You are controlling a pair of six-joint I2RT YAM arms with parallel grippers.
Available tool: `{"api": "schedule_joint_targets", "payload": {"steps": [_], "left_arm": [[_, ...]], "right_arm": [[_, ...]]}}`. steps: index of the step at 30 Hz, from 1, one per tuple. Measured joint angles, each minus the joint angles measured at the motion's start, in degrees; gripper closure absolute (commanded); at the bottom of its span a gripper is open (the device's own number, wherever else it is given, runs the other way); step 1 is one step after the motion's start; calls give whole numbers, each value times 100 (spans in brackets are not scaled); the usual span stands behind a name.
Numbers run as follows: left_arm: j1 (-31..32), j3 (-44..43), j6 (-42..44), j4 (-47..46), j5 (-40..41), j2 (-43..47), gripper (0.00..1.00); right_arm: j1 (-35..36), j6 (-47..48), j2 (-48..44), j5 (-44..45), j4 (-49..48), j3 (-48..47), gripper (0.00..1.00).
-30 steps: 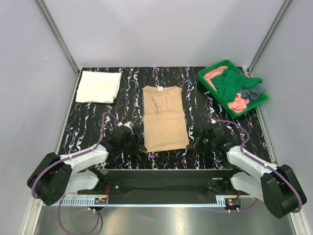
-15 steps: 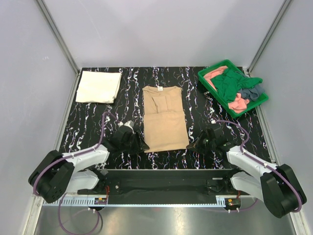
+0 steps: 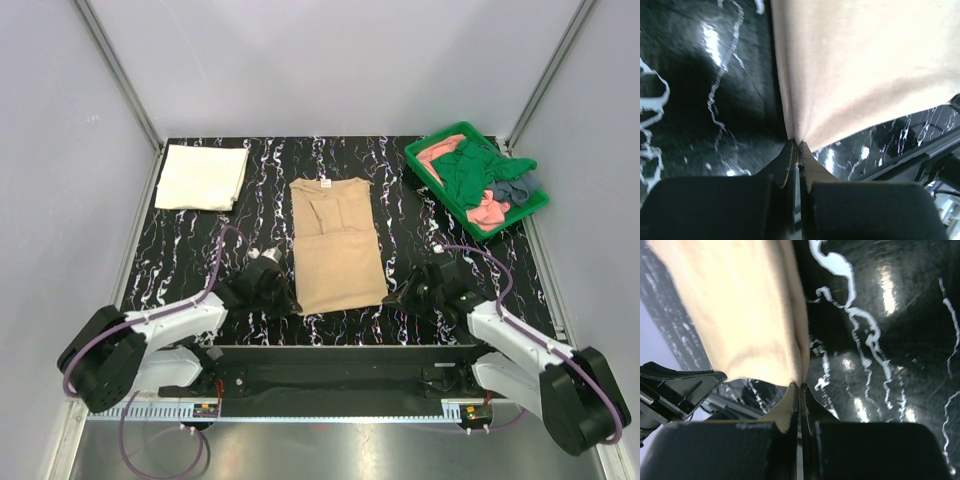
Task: Fold and stack the t-shirts
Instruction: Fold the tshirt
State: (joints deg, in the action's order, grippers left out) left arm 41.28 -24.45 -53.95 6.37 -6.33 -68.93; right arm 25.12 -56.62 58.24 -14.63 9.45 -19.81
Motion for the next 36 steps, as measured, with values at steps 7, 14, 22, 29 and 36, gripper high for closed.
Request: {"api": "schedule_joint_targets", "payload": {"steps": [7,14,22,29,36], "left_arm": [[474,-1012,-4,1147,321,848,100],[710,-1582,-55,1878,535,1329,100],[199,-2424,278,2247,651,863,100],[-901,-3335,870,2317,343,44,100],[-1563,-4511,1309,2074,-212,-1276,100]], "right_arm": [[7,37,-1460,4,861,-133,100],[17,7,-2520,-109,1644,-533,100],[28,597,-1423,247,1969,-1827,100],[-52,1488,455,409,1897,-3458,100],[-535,2155,1967,177,1862,-4712,100]]}}
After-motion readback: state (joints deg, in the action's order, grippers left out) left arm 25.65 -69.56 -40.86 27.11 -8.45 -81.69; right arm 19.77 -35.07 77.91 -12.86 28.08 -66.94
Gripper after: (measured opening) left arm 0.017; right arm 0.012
